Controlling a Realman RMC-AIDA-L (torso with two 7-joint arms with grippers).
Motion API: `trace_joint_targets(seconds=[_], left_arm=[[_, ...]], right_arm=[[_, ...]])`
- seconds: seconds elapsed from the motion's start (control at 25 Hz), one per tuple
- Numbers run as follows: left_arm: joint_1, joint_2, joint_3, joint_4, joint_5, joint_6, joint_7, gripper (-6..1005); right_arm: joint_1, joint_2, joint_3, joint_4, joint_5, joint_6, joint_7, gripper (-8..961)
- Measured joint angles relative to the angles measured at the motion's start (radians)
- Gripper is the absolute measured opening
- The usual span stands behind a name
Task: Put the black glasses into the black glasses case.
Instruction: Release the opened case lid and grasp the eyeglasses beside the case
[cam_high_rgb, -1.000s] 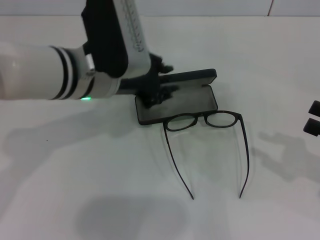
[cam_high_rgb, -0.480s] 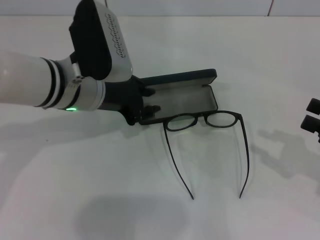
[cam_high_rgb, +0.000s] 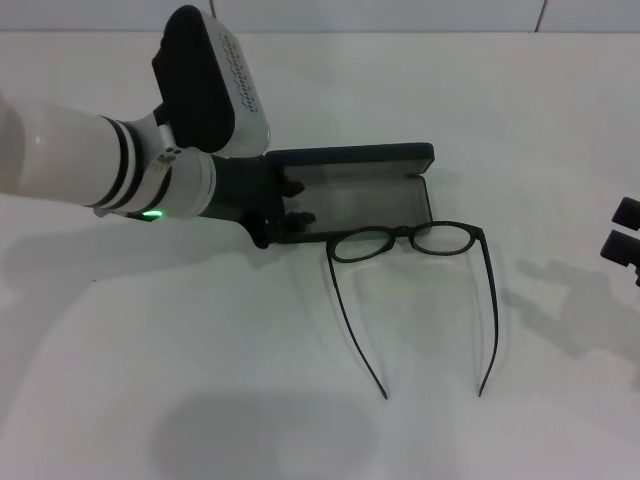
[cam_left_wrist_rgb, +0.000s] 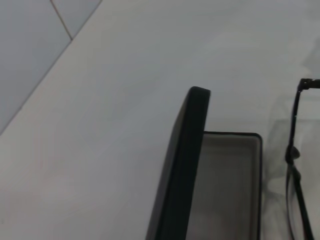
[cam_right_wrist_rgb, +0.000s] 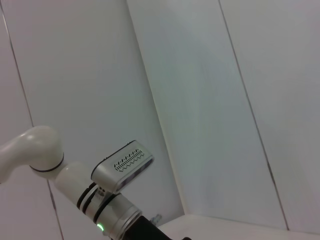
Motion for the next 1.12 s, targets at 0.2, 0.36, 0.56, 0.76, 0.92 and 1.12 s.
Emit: trace_joint_targets(seconds=[0.2, 0.36, 0.56, 0.76, 0.92, 1.12], left_arm=[[0.005, 0.000, -0.001, 0.005, 0.000, -0.007, 0.003, 352], [0.019, 0.000, 0.004, 0.037, 0.002, 0.000, 0.002, 352], [0.056, 0.000, -0.001, 0.116, -0.001, 0.014, 0.003, 351], [0.029, 0.001, -0.003, 0.069, 0.003, 0.008, 0.005, 351], [0.031, 0.002, -0.004, 0.087, 0.003, 0.017, 0.001, 351], [0.114, 0.000, -0.020, 0.292, -0.030, 0.098, -0.005, 351]], right_arm=[[0.002, 0.000, 0.000, 0.000, 0.000, 0.000, 0.000, 437], [0.007, 0.000, 0.000, 0.000, 0.000, 0.006, 0.000, 437], [0.014, 0.000, -0.001, -0.012, 0.000, 0.010, 0.009, 437], [0.031, -0.002, -0.006, -0.023, 0.000, 0.012, 0.017, 437], [0.034, -0.004, -0.007, -0.050, -0.013, 0.024, 0.043, 437], [0.079, 0.002, -0.018, -0.225, -0.178, 0.137, 0.173, 436]])
